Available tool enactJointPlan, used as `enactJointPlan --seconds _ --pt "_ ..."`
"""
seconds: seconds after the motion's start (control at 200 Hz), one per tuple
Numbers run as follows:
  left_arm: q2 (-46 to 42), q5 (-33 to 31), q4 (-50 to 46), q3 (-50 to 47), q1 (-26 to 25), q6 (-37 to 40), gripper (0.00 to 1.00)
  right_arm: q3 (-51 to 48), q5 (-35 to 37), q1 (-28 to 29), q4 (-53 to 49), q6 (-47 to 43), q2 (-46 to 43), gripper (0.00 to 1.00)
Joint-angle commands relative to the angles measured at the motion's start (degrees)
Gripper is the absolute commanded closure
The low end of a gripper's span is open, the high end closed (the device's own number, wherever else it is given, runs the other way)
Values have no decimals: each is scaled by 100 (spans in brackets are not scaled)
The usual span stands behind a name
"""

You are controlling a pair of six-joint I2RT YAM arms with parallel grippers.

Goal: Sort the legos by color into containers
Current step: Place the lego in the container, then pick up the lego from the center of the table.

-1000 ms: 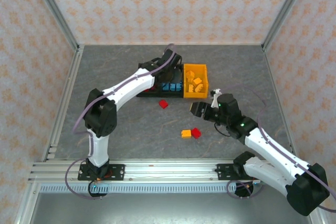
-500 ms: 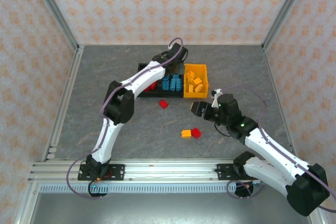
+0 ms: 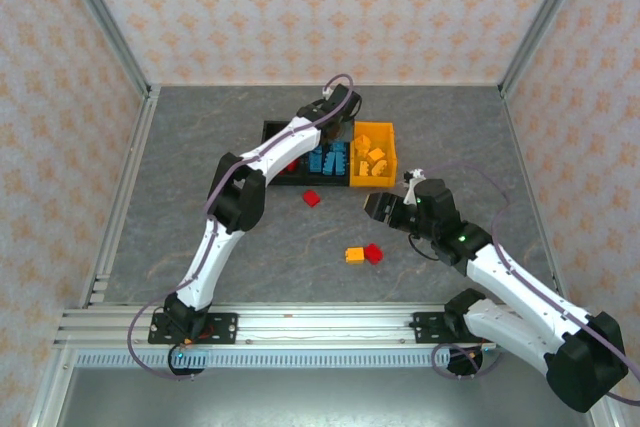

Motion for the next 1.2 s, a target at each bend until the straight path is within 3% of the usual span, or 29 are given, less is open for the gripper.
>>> enactJointPlan --seconds 0.0,0.15,0.531,0.711,0.836,0.956,1.191 --pt "-389 -73 -107 -123 35 -88 43 84 174 22 3 -2 -83 34" --pt "-1159 6 98 -832 9 -117 44 180 336 22 -199 -108 -79 33" --pt "-3874 752 1164 -4308 -201 119 40 449 454 30 -674 -459 53 32" --pt "-4978 -124 2448 -6400 -569 -1075 26 134 383 31 -186 -333 99 31" --pt "-5160 -494 3168 -7204 -784 -2172 23 3 291 39 50 -245 255 32" --pt "-4973 -1013 3073 -7249 -1037 -2807 17 1 364 49 25 -303 211 32" --pt "-4401 -1148 3061 -7033 -1095 -3311 15 -112 221 48 -67 -387 -1 31"
